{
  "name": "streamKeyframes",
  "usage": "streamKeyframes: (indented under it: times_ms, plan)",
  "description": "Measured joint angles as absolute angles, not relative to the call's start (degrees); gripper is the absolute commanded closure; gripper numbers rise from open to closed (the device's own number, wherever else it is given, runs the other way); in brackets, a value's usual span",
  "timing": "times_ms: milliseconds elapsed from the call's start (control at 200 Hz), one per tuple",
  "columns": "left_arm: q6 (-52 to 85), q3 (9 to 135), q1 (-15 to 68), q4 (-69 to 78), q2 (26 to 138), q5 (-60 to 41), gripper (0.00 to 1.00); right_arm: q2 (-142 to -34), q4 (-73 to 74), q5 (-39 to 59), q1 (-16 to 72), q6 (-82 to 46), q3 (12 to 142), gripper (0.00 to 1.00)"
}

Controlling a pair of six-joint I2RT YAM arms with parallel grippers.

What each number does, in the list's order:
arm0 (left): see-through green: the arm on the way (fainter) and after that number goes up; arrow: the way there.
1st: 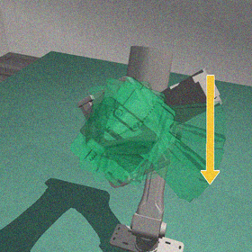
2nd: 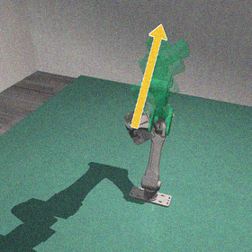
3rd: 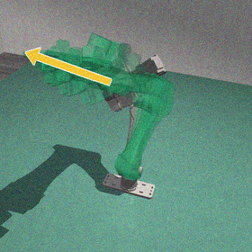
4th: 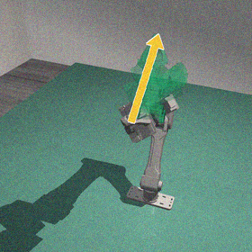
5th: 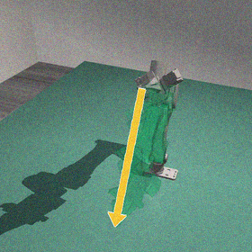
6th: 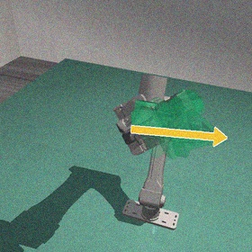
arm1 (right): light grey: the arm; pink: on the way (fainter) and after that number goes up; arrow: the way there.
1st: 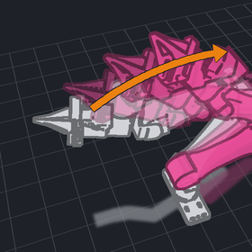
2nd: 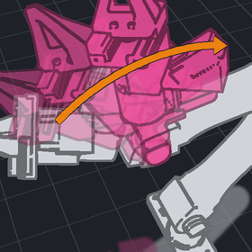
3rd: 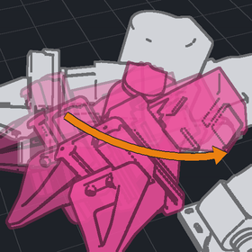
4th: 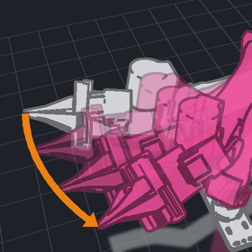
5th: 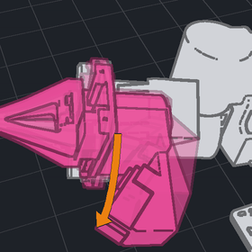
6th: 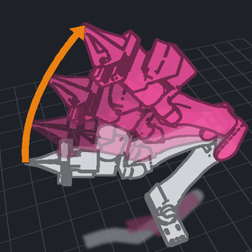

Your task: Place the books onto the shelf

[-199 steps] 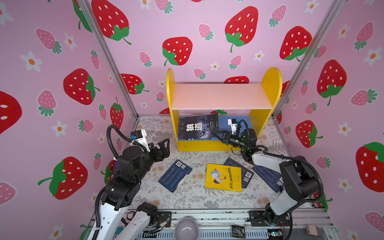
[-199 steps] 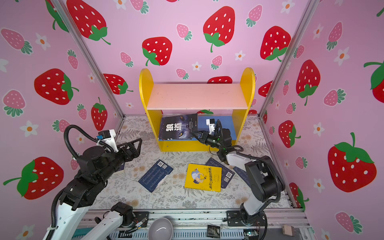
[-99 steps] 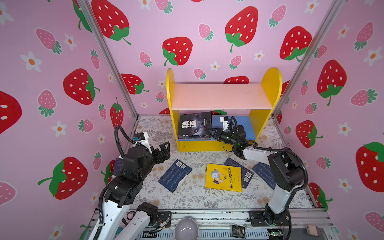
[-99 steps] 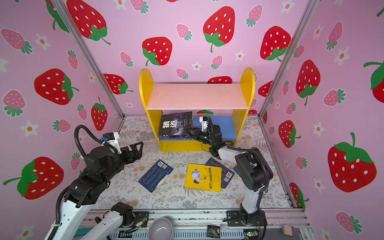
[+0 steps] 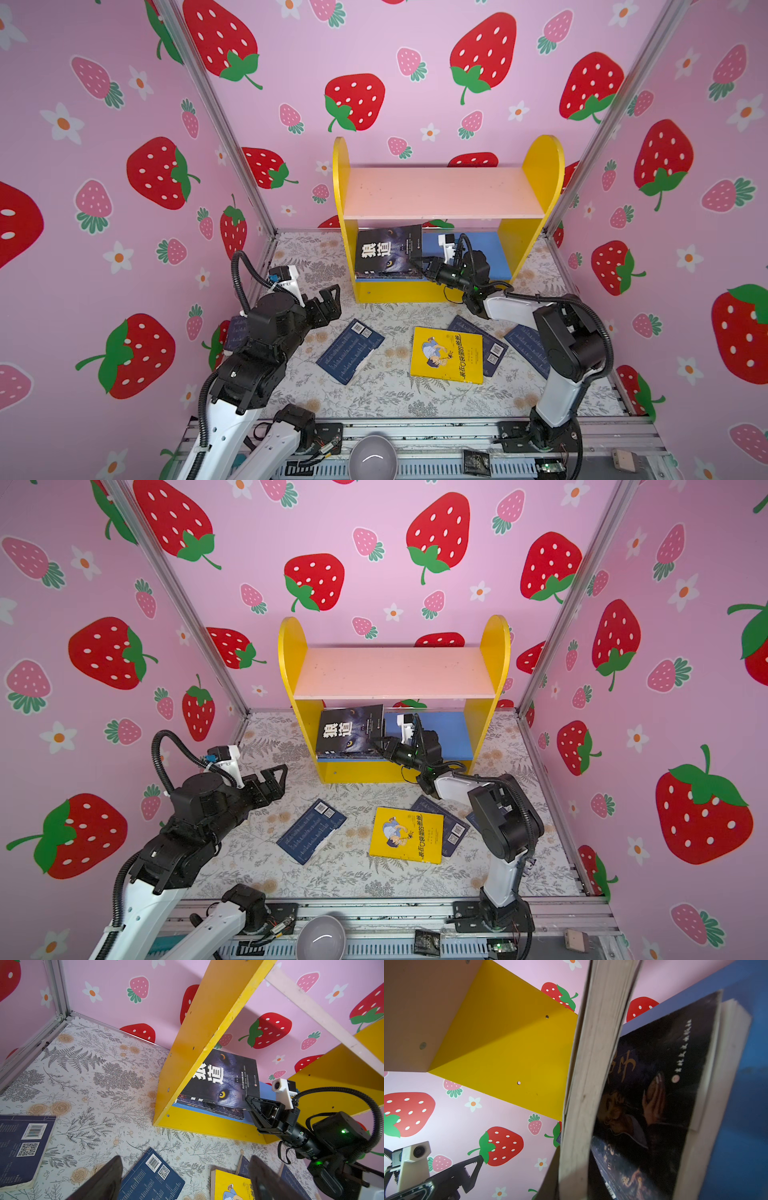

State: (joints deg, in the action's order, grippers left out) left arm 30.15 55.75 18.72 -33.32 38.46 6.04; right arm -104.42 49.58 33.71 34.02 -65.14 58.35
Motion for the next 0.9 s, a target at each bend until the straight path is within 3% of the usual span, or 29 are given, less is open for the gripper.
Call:
streamKeyframes:
  times_ms: [275,600,900]
  plan:
    - [30.17,55.66,18.68,-33.28,38.54,6.02,0.05,-104.42,47.77,33.89,34.13,-65.45,59.02,1.0]
    - [30.17,54.76,18.63,-33.23,39.59,5.96,0.04,-104.16,37.54,31.24,34.46,-60.05,64.03,0.87]
    - [30.17,54.52,18.63,-32.84,39.79,5.48,0.04,-101.27,27.22,26.57,36.38,-54.24,67.61,0.84]
